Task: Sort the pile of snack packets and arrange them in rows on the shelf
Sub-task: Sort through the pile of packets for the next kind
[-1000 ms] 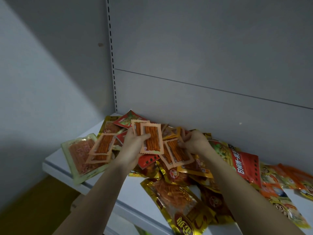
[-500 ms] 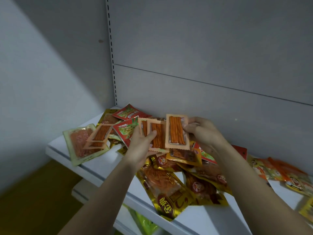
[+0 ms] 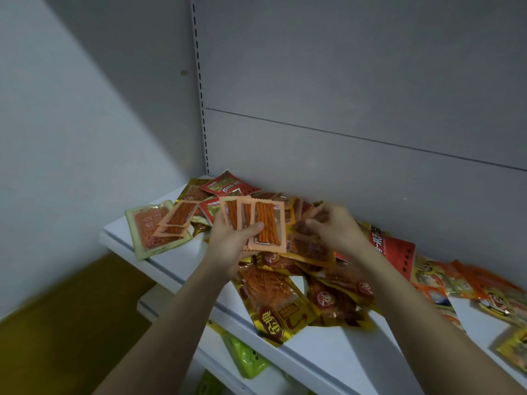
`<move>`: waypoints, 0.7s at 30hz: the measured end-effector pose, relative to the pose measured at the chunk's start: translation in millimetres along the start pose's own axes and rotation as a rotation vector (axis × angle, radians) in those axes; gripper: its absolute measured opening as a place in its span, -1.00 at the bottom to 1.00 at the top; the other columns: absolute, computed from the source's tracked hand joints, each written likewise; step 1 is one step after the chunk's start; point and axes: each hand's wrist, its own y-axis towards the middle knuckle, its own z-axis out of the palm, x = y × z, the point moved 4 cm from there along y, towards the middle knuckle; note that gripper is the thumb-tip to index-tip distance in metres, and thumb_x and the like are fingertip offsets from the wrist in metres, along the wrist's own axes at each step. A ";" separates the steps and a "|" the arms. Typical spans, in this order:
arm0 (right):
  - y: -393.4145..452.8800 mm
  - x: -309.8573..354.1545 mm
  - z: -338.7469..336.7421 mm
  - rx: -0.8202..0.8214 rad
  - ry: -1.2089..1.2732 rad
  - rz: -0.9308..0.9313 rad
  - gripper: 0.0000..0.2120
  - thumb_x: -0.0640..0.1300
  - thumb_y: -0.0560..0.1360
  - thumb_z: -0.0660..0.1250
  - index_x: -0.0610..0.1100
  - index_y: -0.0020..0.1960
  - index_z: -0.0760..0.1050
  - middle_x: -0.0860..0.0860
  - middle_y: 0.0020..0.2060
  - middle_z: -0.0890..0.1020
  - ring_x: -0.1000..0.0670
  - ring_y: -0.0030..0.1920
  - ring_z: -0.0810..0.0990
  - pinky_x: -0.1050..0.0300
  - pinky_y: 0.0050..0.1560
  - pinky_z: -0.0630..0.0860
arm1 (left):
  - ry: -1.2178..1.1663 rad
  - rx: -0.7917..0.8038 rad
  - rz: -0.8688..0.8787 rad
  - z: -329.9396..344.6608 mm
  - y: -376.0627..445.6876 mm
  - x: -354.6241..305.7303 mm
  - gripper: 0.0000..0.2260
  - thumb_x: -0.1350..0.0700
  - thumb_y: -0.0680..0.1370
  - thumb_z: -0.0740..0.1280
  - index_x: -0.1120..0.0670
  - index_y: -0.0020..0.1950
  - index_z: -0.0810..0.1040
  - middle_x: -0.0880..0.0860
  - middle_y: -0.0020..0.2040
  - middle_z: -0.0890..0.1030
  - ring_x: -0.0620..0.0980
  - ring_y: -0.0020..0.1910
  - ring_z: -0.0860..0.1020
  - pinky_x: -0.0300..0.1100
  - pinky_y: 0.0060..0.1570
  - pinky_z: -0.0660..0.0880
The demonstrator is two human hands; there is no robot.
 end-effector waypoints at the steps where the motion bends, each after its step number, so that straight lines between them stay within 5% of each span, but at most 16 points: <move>1: -1.9 -3.1 0.4 0.053 -0.095 -0.034 -0.84 -0.06 0.52 0.44 -0.08 0.05 0.54 0.03 -0.02 0.62 0.00 0.01 0.60 0.06 -0.03 0.55 | -0.004 -0.021 0.001 -4.2 1.1 0.2 -0.51 0.33 0.49 0.47 0.07 0.37 0.43 0.09 0.13 0.69 0.14 0.10 0.68 0.28 0.09 0.59; 5: -13.8 -9.8 16.9 0.289 -0.380 -0.133 -0.51 -0.01 0.41 0.54 -0.03 0.27 0.47 0.05 0.14 0.51 0.03 0.10 0.49 0.14 0.02 0.50 | 0.000 -0.056 0.009 -12.7 3.8 0.4 -0.49 0.33 0.49 0.47 0.08 0.38 0.42 0.09 0.13 0.69 0.11 0.06 0.70 0.32 0.13 0.56; 8: -15.6 -14.9 24.7 0.281 -0.485 -0.155 -0.38 0.02 0.40 0.54 0.02 0.38 0.39 0.02 0.28 0.43 -0.04 0.28 0.39 0.06 0.22 0.44 | 0.007 -0.040 0.014 -13.3 5.7 0.4 -0.51 0.33 0.49 0.46 0.08 0.37 0.43 0.08 0.13 0.69 0.11 0.06 0.70 0.33 0.15 0.54; 11: -16.1 -15.7 25.4 0.236 -0.515 -0.127 -0.34 0.04 0.41 0.52 0.01 0.43 0.34 0.00 0.30 0.42 -0.08 0.33 0.37 0.03 0.27 0.40 | 0.011 -0.013 0.015 -11.4 8.7 0.5 -0.53 0.33 0.50 0.46 0.07 0.35 0.44 0.06 0.11 0.70 0.08 0.05 0.70 0.26 0.11 0.59; 14: -17.7 -12.0 25.9 0.213 -0.501 -0.182 -0.52 0.00 0.48 0.43 -0.05 0.36 0.42 -0.02 0.18 0.53 -0.06 0.17 0.53 0.09 0.06 0.49 | -0.002 0.043 0.027 -6.6 13.2 -0.3 -0.55 0.33 0.51 0.44 0.08 0.35 0.45 0.07 0.12 0.70 0.04 0.03 0.71 0.05 -0.09 0.66; 18: -17.0 -7.8 2.5 -0.111 -0.219 -0.162 -0.88 -0.20 0.57 0.26 -0.14 0.02 0.58 0.03 -0.29 0.60 0.04 -0.34 0.57 0.29 -0.38 0.40 | -0.031 0.072 0.063 0.2 17.4 -2.8 -0.52 0.30 0.51 0.46 0.05 0.38 0.43 0.06 0.16 0.68 0.04 0.10 0.69 0.14 0.04 0.64; 21: -14.5 -12.3 -15.7 -0.200 0.386 0.112 -0.82 -0.21 0.63 0.25 -0.11 -0.07 0.60 -0.08 -0.14 0.71 -0.07 -0.11 0.71 0.04 -0.02 0.63 | -0.055 0.100 0.078 11.1 21.3 -3.1 -0.49 0.29 0.51 0.47 -0.01 0.38 0.42 0.02 0.17 0.68 0.02 0.12 0.68 0.13 0.05 0.64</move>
